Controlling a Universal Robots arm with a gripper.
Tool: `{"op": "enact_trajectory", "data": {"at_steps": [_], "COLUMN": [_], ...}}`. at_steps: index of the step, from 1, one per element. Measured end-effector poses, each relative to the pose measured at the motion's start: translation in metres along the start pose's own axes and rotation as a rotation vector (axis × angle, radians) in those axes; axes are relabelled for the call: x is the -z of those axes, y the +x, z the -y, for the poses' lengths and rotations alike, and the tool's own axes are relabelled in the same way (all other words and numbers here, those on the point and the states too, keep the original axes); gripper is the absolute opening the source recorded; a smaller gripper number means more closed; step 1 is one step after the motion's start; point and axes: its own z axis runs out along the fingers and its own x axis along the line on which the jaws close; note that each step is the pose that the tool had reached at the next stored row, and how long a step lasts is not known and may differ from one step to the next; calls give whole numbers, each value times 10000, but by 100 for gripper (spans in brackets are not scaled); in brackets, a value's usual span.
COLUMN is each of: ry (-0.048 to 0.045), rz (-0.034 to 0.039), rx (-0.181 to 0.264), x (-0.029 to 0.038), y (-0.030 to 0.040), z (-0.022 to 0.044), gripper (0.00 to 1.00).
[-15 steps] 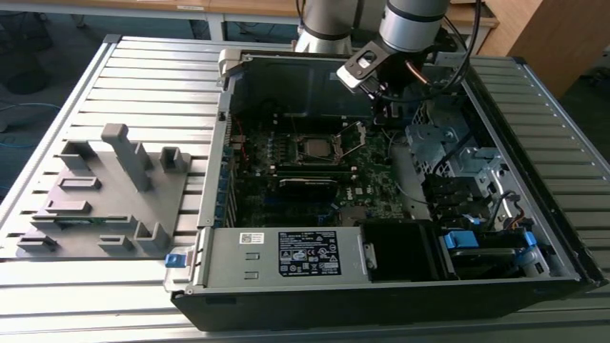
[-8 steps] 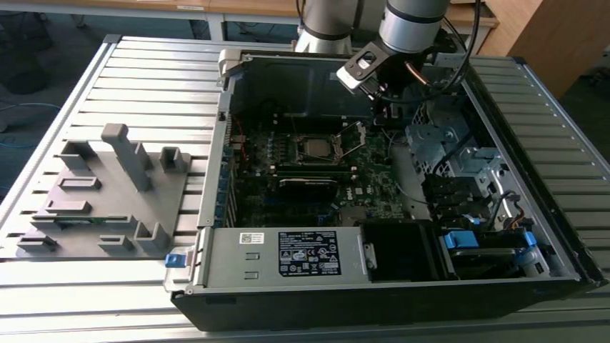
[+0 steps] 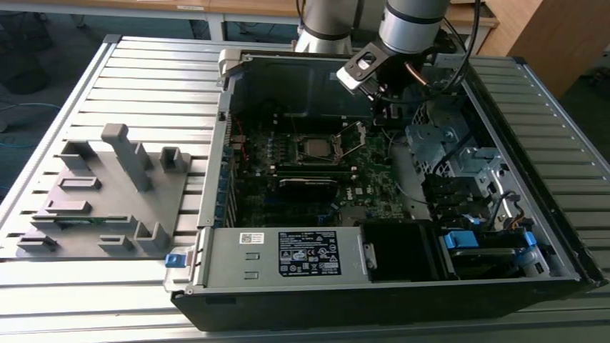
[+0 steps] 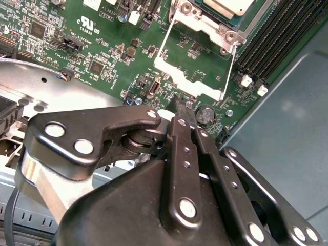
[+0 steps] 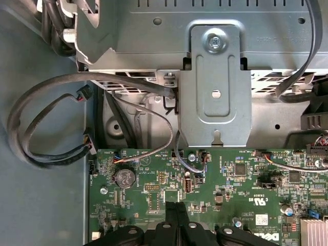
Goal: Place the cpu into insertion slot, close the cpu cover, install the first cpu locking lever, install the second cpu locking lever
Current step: 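Close the cpu cover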
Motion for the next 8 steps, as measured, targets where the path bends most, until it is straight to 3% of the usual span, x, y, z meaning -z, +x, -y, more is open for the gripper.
{"op": "enact_trajectory", "data": {"at_steps": [8], "ry": [0], "rz": [2], "rx": [0], "x": [-39], "y": [-1], "z": [23], "gripper": [10]}}
